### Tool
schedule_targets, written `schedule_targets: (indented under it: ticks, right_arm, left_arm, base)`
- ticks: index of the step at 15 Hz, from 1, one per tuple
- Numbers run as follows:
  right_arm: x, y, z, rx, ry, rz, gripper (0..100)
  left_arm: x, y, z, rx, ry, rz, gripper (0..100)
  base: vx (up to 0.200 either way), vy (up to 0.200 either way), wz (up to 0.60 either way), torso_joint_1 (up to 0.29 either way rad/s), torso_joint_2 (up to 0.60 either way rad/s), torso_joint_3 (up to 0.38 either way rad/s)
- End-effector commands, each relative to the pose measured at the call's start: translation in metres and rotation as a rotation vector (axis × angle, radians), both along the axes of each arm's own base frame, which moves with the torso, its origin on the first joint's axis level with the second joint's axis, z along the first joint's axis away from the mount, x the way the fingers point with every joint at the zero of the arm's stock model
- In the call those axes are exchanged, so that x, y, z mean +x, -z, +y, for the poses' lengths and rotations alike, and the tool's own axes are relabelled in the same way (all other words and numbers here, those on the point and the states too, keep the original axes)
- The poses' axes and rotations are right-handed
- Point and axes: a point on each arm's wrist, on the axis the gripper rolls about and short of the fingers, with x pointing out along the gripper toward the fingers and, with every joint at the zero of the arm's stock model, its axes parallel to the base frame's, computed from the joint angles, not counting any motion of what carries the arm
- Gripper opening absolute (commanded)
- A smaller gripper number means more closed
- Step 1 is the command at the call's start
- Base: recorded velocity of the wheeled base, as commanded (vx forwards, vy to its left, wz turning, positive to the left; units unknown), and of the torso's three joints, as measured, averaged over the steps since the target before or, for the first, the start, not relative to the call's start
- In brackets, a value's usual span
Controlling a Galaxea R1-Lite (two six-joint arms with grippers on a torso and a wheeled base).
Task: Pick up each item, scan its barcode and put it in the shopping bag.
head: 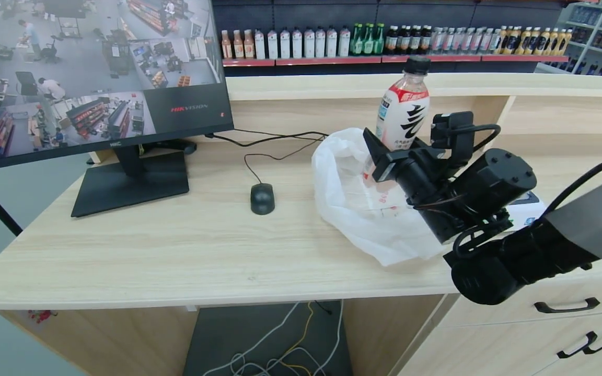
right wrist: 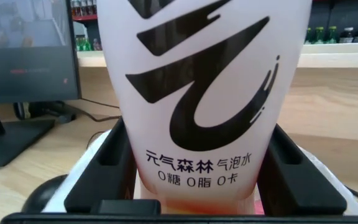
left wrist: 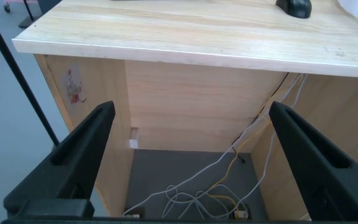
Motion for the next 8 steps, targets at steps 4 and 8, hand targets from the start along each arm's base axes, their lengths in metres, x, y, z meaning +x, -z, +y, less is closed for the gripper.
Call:
schedule_targets:
  ticks: [4,8]
  right_arm:
    - [0.029,0.032,0.001,-0.022,0.029,0.045,0]
    - [0.037,0.045,-0.002,-0.032,0.038,0.073,0]
  left_arm:
    - [0.000,0.000,0.000,0.000,-0.001,0.000,100]
    - [0.000,0.000,0.000,0.000,-0.001,0.000,100]
  base:
    - [0.000,0.000,0.00,0.000,0.00,0.000]
    - [0.000,0.000,0.00,0.000,0.00,0.000]
